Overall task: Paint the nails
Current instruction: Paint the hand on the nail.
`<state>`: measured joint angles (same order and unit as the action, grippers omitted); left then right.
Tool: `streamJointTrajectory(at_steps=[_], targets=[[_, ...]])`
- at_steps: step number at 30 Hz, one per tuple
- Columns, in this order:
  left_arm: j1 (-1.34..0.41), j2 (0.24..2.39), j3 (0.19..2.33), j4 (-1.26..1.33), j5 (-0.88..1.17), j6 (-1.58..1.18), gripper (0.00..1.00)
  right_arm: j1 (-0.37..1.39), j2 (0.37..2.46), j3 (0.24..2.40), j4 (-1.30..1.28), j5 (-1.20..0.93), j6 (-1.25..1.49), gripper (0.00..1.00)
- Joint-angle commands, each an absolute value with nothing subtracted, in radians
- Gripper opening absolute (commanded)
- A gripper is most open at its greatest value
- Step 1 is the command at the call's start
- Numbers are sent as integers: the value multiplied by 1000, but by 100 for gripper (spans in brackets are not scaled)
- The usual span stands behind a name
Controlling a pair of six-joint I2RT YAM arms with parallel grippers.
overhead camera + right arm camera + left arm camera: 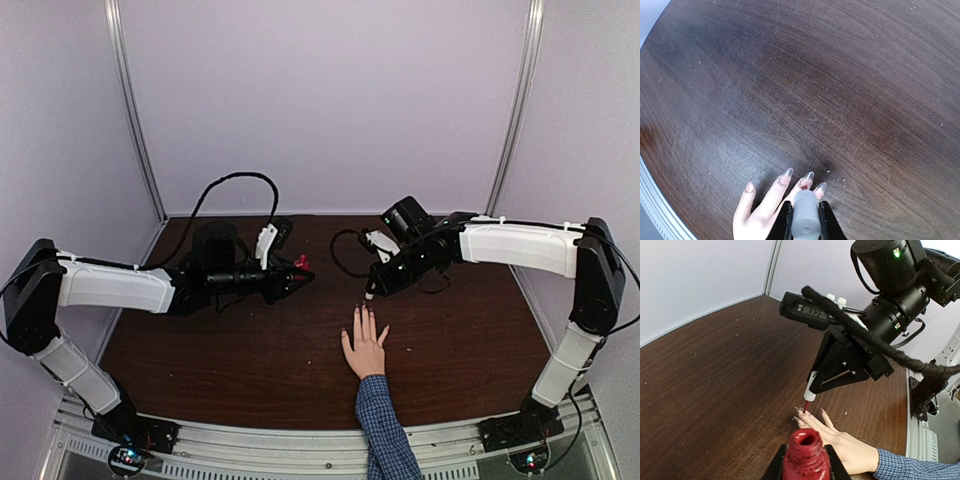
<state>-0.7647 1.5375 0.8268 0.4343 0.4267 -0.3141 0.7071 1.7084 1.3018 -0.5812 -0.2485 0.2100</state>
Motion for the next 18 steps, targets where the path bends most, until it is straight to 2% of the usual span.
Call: streamJointTrajectory(at_steps=[1,18], targets=[[-755,1537,836,503,437,-318,0,705,1728,1311,-563,-245,218,0],[-755,1540,831,509,439,-320,0,705,1732,1321,-545,-245,222,0]])
